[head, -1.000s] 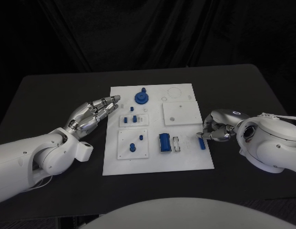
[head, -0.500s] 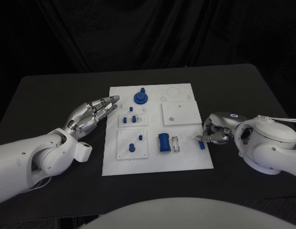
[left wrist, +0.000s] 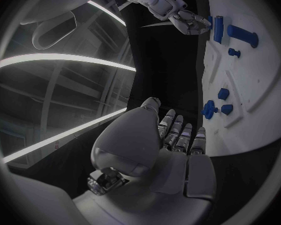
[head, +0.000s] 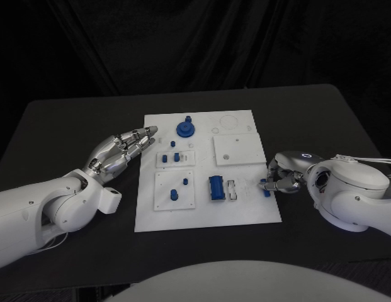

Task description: Assemble the parts on the task board

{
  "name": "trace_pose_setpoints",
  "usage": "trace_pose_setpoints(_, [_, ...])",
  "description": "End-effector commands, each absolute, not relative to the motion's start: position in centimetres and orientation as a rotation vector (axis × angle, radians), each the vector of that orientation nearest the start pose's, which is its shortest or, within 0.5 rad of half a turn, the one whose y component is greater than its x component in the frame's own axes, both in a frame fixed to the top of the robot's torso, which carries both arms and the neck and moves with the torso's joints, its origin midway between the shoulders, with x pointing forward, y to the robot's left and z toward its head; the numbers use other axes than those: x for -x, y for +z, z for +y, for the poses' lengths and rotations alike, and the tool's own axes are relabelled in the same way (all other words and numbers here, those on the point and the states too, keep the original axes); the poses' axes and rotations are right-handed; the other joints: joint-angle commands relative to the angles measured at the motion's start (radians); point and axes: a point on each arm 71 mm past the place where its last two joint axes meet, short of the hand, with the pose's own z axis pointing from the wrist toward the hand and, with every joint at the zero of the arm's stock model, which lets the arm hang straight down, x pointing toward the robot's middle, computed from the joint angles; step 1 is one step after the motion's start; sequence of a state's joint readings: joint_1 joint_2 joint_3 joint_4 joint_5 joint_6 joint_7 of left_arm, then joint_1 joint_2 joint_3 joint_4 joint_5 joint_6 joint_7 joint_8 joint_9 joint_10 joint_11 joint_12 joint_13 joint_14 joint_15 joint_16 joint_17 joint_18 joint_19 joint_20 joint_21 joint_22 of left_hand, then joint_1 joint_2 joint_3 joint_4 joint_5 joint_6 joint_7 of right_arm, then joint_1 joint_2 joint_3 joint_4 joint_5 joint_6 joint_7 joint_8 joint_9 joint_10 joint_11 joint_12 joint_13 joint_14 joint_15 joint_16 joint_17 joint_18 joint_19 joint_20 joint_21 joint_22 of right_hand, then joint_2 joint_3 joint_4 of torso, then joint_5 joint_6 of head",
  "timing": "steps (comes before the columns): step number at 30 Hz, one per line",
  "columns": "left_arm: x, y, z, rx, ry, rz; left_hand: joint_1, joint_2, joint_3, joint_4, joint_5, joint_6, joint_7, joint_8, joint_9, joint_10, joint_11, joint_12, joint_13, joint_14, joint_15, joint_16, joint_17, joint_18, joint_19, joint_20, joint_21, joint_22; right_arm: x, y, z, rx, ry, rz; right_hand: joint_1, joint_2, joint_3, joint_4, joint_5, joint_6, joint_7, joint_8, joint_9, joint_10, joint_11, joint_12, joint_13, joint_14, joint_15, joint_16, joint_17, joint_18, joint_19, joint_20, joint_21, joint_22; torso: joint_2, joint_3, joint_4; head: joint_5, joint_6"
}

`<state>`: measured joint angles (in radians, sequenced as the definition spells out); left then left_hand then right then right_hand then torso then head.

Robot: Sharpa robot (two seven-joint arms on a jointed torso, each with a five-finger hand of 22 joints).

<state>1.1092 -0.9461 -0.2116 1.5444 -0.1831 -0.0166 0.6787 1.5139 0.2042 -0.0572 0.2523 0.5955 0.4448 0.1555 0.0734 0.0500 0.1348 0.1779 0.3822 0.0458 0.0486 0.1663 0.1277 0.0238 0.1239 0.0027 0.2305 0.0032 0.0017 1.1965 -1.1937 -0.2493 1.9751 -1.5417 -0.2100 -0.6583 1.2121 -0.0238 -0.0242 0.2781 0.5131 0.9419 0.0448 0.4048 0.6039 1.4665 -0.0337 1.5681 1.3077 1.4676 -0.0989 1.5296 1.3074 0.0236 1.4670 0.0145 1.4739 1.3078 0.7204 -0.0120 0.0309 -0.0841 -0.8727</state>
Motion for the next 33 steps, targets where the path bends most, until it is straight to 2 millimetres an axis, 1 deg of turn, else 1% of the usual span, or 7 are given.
trace_pose_setpoints(1, [-42.41, -25.07, 23.71, 0.839, -1.834, 1.498, 0.01, -0.003, 0.004, -0.001, 0.006, 0.008, 0.031, 0.004, 0.001, -0.001, 0.007, 0.006, 0.002, 0.0, 0.009, 0.004, 0.001, 0.01, -0.003, 0.007, -0.003, -0.002, -35.85, -23.48, -26.33, -0.004, 0.128, 2.054, 0.025, -0.004, 0.01, -0.002, 0.04, 0.01, -0.002, -0.009, -0.011, 0.104, 0.006, 0.003, 0.263, 0.081, 0.008, -0.005, 0.148, 0.004, 0.058, 0.006, -0.004, 0.226, 0.0, 0.0003, -0.0017, 0.003, 0.0])
trace_pose_setpoints(6, [-42.4, -25.08, 23.65, 0.84, -1.835, 1.5, 0.011, -0.003, 0.006, -0.001, 0.006, 0.008, 0.031, 0.004, 0.001, 0.0, 0.007, 0.006, 0.002, 0.0, 0.009, 0.005, 0.001, 0.01, -0.003, 0.007, -0.003, -0.002, -35.85, -23.73, -26.18, 0.006, 0.125, 2.066, 0.06, -0.012, 0.026, -0.01, 0.108, 0.017, -0.002, -0.022, -0.025, 0.104, 0.005, 0.003, 0.263, 0.08, 0.007, -0.006, 0.144, 0.005, 0.057, 0.005, -0.006, 0.225, 0.0, 0.0002, -0.0015, 0.003, 0.0])
trace_pose_setpoints(12, [-42.4, -25.11, 23.62, 0.841, -1.836, 1.502, 0.012, -0.002, 0.008, -0.003, 0.007, 0.008, 0.032, 0.004, 0.001, 0.0, 0.008, 0.006, 0.002, 0.0, 0.009, 0.005, 0.001, 0.009, -0.003, 0.007, -0.003, -0.002, -35.84, -23.98, -26.08, -0.009, 0.13, 2.086, 0.136, -0.01, 0.069, -0.053, 0.174, 0.02, -0.004, -0.031, -0.035, 0.104, 0.003, 0.003, 0.263, 0.08, 0.005, -0.008, 0.14, 0.005, 0.057, 0.003, -0.009, 0.225, 0.0, 0.0005, 0.0004, 0.001, 0.0])
trace_pose_setpoints(16, [-42.35, -25.11, 23.54, 0.841, -1.839, 1.505, 0.013, -0.002, 0.011, -0.004, 0.008, 0.009, 0.033, 0.004, 0.001, 0.001, 0.009, 0.008, 0.002, 0.0, 0.01, 0.005, 0.001, 0.009, -0.003, 0.007, -0.003, -0.002, -35.86, -24.17, -26.12, -0.041, 0.14, 2.106, 0.153, -0.011, 0.083, -0.068, 0.194, 0.019, -0.001, -0.034, -0.038, 0.104, 0.005, 0.003, 0.263, 0.079, 0.007, -0.009, 0.139, 0.006, 0.056, 0.004, -0.01, 0.224, 0.0, 0.0005, 0.0011, 0.005, 0.0])
trace_pose_setpoints(23, [-42.26, -25.11, 23.49, 0.843, -1.843, 1.507, 0.014, -0.001, 0.017, -0.006, 0.007, 0.014, 0.038, 0.005, 0.002, 0.008, 0.015, 0.016, 0.003, 0.001, 0.013, 0.008, 0.002, 0.007, -0.003, 0.008, -0.003, -0.002, -35.97, -24.37, -26.24, -0.136, 0.187, 2.121, 0.162, -0.015, 0.09, -0.079, 0.205, 0.021, -0.001, -0.033, -0.038, 0.104, 0.005, 0.003, 0.263, 0.08, 0.008, -0.009, 0.14, 0.005, 0.057, 0.004, -0.008, 0.225, 0.0, -0.0004, -0.0009, 0.011, 0.0])
trace_pose_setpoints(28, [-42.23, -25.1, 23.62, 0.844, -1.839, 1.506, 0.014, -0.001, 0.018, -0.007, 0.008, 0.014, 0.038, 0.005, 0.002, 0.01, 0.016, 0.017, 0.003, 0.001, 0.014, 0.008, 0.002, 0.007, -0.003, 0.008, -0.003, -0.002, -36.02, -24.31, -26.21, -0.218, 0.265, 2.108, 0.154, -0.028, 0.091, -0.084, 0.227, 0.034, -0.003, -0.023, -0.033, 0.104, 0.003, 0.003, 0.263, 0.082, 0.007, -0.005, 0.148, 0.002, 0.062, 0.004, 0.002, 0.229, 0.0, -0.0005, -0.0002, 0.013, 0.0])
trace_pose_setpoints(33, [-42.21, -25.12, 23.68, 0.845, -1.838, 1.507, 0.014, -0.001, 0.018, -0.007, 0.008, 0.014, 0.038, 0.005, 0.002, 0.01, 0.016, 0.017, 0.003, 0.001, 0.014, 0.008, 0.002, 0.007, -0.003, 0.008, -0.003, -0.002, -35.81, -24.28, -26.11, -0.355, 0.371, 2.113, 0.14, -0.035, 0.089, -0.081, 0.225, 0.042, -0.007, -0.016, -0.029, 0.104, -0.001, 0.003, 0.263, 0.083, 0.004, -0.002, 0.156, 0.001, 0.065, 0.003, 0.009, 0.231, -0.001, -0.0003, 0.0019, 0.016, 0.0])
